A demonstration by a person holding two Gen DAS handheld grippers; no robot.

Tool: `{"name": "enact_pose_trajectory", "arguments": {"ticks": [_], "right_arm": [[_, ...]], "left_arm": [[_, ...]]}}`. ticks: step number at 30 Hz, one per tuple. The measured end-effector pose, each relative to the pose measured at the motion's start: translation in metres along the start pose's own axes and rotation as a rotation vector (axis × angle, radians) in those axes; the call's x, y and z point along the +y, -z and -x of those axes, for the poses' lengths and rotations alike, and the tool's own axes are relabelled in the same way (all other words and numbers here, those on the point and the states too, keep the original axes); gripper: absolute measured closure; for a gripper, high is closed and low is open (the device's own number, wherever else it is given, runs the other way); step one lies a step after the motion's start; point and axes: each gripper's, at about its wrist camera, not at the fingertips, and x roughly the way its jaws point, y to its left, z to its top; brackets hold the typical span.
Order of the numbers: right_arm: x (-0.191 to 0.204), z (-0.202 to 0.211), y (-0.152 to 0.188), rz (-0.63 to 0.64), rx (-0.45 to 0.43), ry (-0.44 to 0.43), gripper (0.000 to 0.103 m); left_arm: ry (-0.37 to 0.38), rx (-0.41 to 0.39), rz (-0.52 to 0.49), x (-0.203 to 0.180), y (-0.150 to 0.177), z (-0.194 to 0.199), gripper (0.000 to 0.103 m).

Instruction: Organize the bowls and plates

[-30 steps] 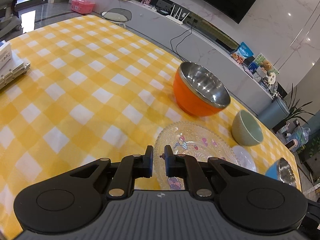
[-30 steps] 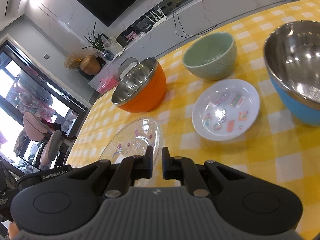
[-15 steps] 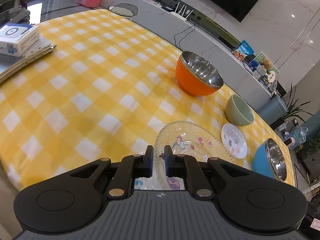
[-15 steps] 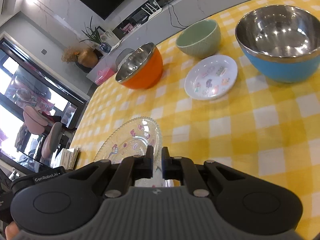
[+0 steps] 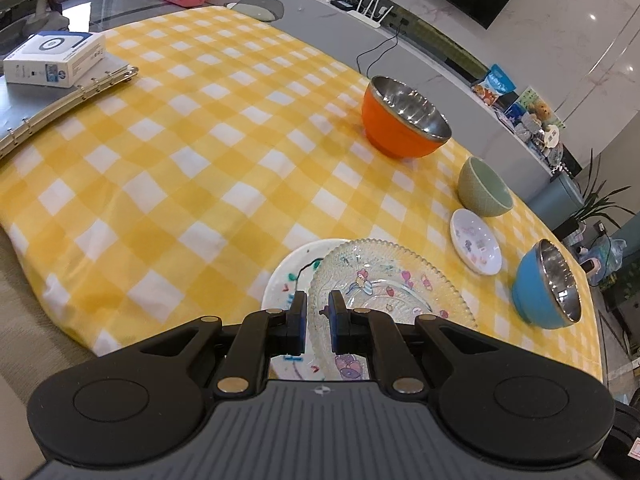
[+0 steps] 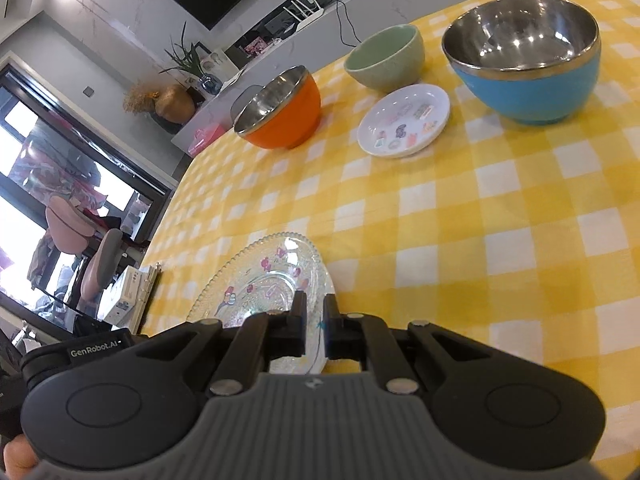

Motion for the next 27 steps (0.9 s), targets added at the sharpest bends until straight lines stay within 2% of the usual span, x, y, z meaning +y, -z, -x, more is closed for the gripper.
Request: {"name": "enact_pose_trajectory", "arguments": {"ticks": [27], "right_arm": [[0.007, -0.009, 0.011, 0.089, 0.046, 0.086, 0.096]], "left_arm": [[-0.053, 0.058, -0.029, 0.004, 0.014, -0.009, 0.091]]}}
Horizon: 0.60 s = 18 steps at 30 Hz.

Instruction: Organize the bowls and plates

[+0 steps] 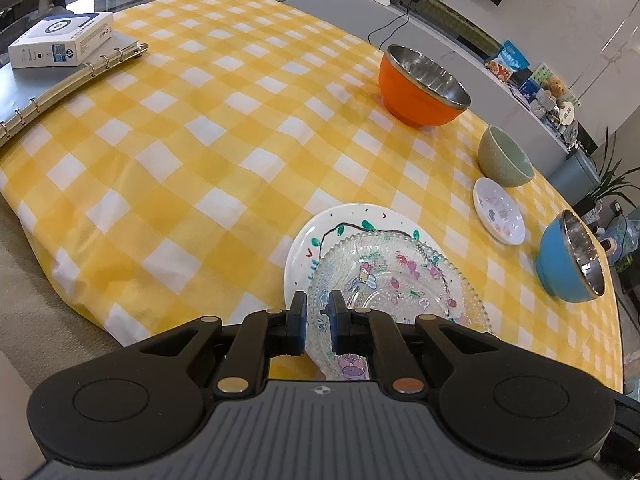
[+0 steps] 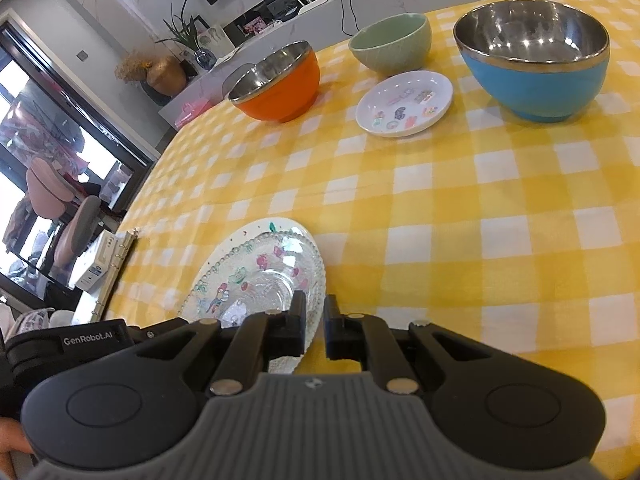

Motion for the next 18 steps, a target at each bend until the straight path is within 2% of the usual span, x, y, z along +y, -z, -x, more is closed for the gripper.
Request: {"name": "enact_pose_trajectory", "arguments": {"ticks": [10, 18], "right_arm": [[0.004, -0.001, 0.001, 0.046, 0.003, 0.027, 0.096], [0.012, -0.006, -0.001, 0.107, -0.041, 0.067, 0.096]], "left_arm": [[-0.021, -0.003, -0.029, -0.003, 0.001, 0.000, 0.092], [-0.031, -0.026, -0.039, -0.004, 0.000, -0.003, 0.092]]}}
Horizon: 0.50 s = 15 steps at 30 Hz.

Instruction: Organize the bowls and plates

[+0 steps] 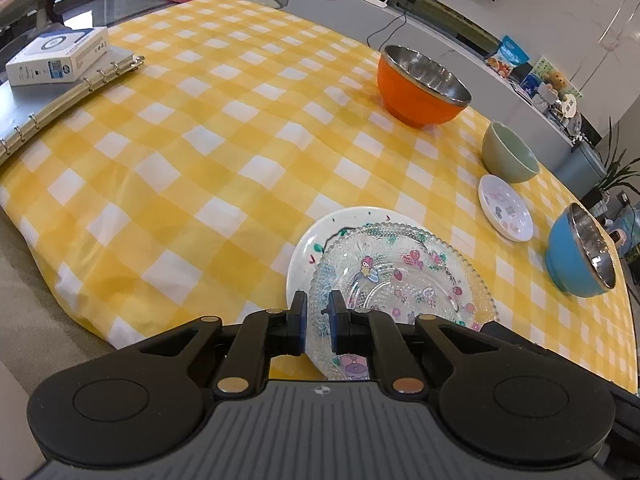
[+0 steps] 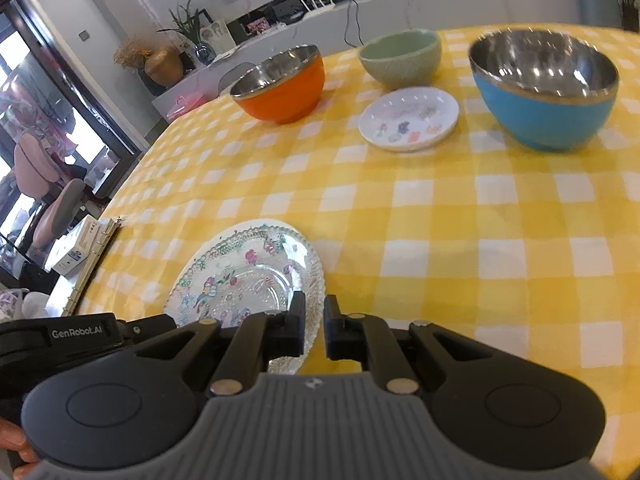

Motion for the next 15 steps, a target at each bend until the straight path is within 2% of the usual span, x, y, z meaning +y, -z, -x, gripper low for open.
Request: {"name": "enact_pose_trajectory", "arguments": {"ticks": [7, 15], "right_arm": [[0.013, -0.012, -0.006, 0.060, -0.015, 0.009, 0.096], [0.019, -0.016, -0.004, 0.137, -0.031, 0.049, 0.096]], "left_arm": [[-0.031, -0.023, 0.014, 0.005, -0.005, -0.003, 0.092], [-0.042, -0.036, -0.020, 0.000, -0.006, -0.005, 0.092]]}}
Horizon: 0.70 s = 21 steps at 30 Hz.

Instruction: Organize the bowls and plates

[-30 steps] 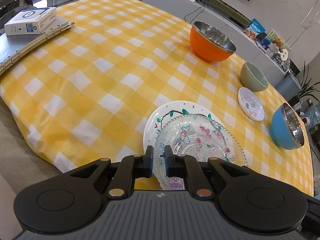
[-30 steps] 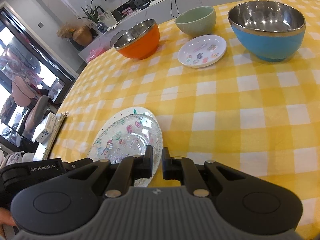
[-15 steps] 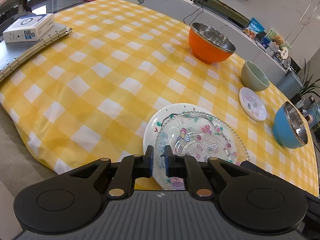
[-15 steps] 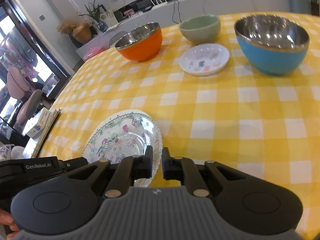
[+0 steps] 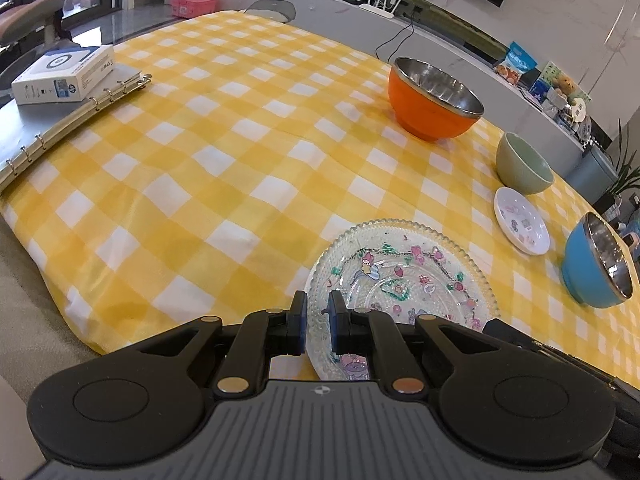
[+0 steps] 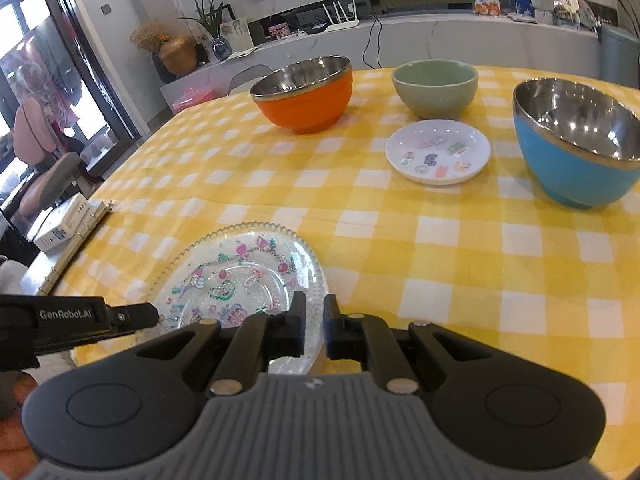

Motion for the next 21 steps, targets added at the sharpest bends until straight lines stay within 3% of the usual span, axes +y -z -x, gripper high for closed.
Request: {"name": "enact_pose_trajectory", "arguments": {"ticks": [10, 12, 14, 21], "right_arm": [[0.002, 0.003, 0.001, 0.037, -0.016, -0.002, 0.091], [0.001, 0.008, 0.000, 0.031, -0.028, -0.004, 0.085], [-0.001, 0.014, -0.001, 0.023, -0.047, 0.002, 0.075], [-0.019, 0.032, -0.015, -0.040, -0.096, 0.050, 0.073]], "left_arm": [[0.010, -0.030, 0.022, 0.003, 0.000, 0.006, 0.091], [0.017, -0.042, 0.020, 0.001, -0.001, 0.011, 0.090], [0.015, -0.059, 0.000, -0.005, -0.003, 0.016, 0.089], [0.075, -0.106, -0.101, -0.043, -0.013, 0.035, 0.084]]}}
